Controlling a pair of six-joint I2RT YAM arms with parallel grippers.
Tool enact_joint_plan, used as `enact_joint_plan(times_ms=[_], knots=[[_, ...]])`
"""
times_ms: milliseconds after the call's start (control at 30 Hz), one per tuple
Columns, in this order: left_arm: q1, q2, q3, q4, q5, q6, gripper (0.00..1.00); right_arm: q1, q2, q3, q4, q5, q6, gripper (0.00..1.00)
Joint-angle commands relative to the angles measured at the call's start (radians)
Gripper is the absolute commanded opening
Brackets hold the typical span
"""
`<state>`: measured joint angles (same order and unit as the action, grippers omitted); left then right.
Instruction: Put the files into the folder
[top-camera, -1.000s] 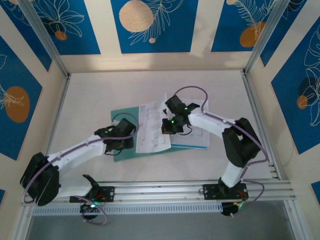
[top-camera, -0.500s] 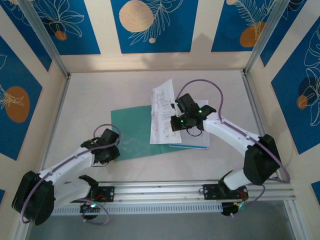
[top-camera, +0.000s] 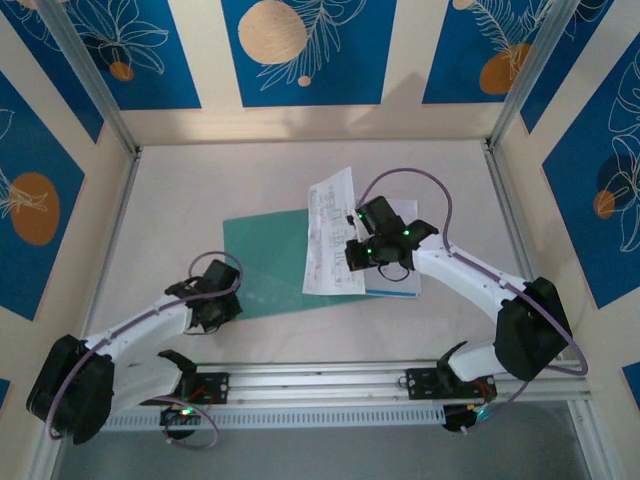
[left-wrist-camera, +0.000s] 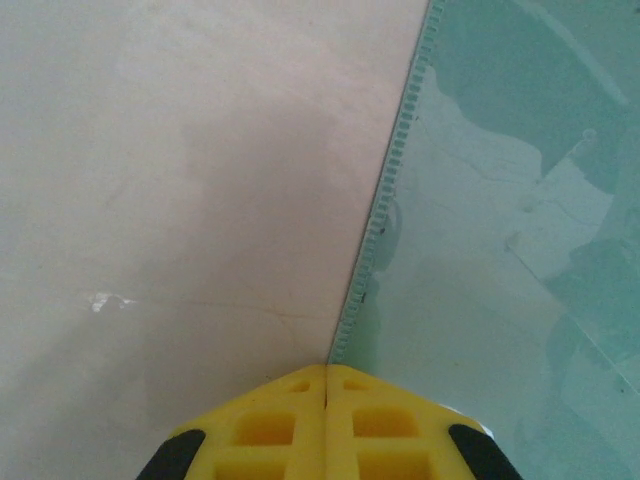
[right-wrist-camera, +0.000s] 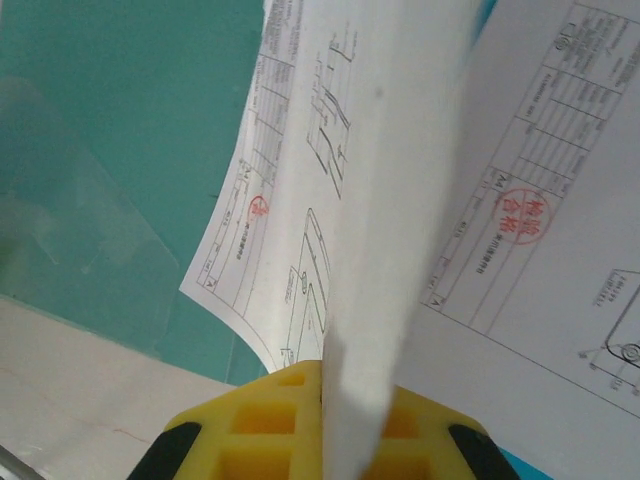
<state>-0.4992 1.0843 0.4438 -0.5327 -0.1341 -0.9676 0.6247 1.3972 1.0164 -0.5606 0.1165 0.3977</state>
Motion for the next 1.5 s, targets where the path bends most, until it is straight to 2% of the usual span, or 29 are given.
enact_joint_plan(times_ms=[0, 267, 433, 667, 1067, 1467], knots=[[0.013, 0.014, -0.001, -0.004, 0.011, 0.001, 0.0, 0.012, 0.01, -0.003, 0.041, -0.056, 0.025, 0.0], [0.019, 0.011, 0.019, -0.024, -0.005, 0.018, 0.0, 0.01, 0.059, -0.004, 0.078, -0.146, 0.024, 0.0], [0.08, 0.026, 0.034, -0.017, 0.057, 0.055, 0.03, -0.062, 0.115, -0.022, 0.137, -0.319, 0.019, 0.0], [0.153, 0.057, 0.06, -0.016, 0.103, 0.1, 0.02, -0.144, 0.184, -0.034, 0.235, -0.538, -0.036, 0.0], [0.234, 0.064, 0.051, -0.014, 0.117, 0.13, 0.0, -0.141, 0.327, 0.02, 0.308, -0.606, -0.06, 0.0], [0.252, 0.077, 0.055, -0.019, 0.125, 0.15, 0.0, -0.105, 0.442, 0.055, 0.401, -0.663, -0.065, 0.0]])
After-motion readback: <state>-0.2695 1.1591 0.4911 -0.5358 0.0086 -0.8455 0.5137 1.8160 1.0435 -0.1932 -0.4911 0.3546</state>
